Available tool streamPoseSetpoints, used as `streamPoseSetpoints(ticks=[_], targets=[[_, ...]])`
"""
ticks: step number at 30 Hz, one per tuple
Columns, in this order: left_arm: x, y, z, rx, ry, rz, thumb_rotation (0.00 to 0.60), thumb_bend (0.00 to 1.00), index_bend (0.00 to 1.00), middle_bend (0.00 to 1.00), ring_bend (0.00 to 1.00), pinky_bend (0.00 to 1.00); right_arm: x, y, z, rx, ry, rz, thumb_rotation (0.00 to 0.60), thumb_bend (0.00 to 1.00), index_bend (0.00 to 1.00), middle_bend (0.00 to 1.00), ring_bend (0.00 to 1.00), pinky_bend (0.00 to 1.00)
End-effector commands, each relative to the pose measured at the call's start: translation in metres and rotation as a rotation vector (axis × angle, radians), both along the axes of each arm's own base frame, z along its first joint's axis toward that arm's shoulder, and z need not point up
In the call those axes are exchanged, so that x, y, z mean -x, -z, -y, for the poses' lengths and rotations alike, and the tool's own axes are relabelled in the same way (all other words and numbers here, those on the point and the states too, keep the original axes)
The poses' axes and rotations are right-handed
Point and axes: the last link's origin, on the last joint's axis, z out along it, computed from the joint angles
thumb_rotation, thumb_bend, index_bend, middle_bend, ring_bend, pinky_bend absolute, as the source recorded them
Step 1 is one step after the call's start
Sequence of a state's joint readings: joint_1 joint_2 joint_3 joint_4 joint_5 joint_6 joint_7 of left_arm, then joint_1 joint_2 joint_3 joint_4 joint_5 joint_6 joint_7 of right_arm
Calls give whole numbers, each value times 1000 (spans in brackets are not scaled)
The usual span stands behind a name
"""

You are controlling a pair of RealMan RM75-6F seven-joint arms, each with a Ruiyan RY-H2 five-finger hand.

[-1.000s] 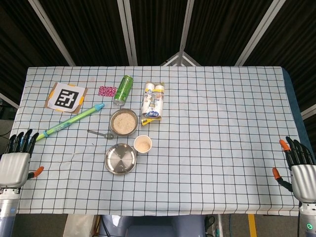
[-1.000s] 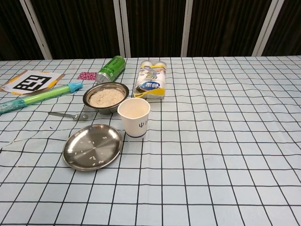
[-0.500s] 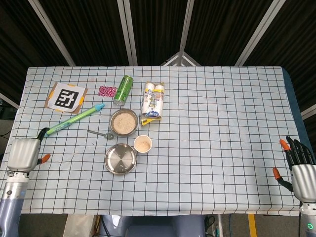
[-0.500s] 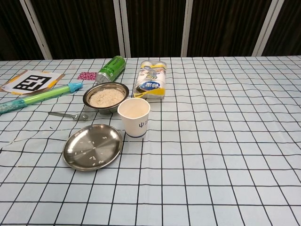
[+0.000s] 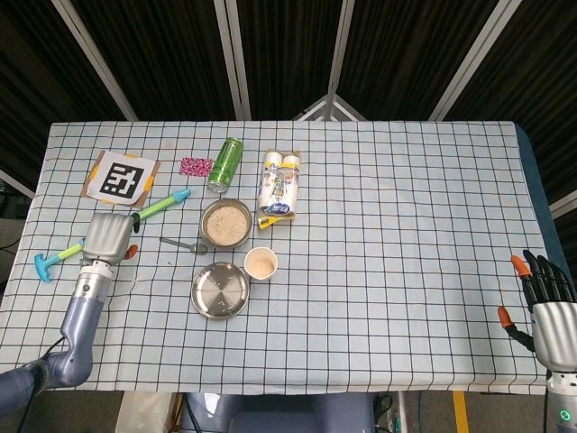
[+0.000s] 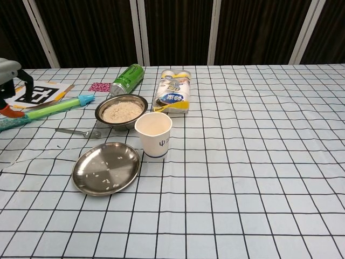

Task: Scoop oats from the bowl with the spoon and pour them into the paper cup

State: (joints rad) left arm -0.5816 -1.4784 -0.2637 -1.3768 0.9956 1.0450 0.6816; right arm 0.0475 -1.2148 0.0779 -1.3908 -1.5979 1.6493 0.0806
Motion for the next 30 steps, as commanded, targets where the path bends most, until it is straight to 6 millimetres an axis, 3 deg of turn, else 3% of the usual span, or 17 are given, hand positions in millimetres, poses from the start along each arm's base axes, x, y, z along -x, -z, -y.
streamPoseSetpoints(ticks=[1,12,30], targets=[[-10,14,-12,24,3,-19,600,365,493,1000,1000,1000,0,0,0,5,-2,1,600,383,0,44,0,112],[-25,48,-27,82,-15,-71,600,366,490,1000,1000,1000,-2,1,-2,23,-9,3,600,383,0,44,0,112],[-24,76,-27,117,-38,-100,600,370,491,1000,1000,1000,-2,1,-2,30,-14,4,600,383,0,44,0,112]])
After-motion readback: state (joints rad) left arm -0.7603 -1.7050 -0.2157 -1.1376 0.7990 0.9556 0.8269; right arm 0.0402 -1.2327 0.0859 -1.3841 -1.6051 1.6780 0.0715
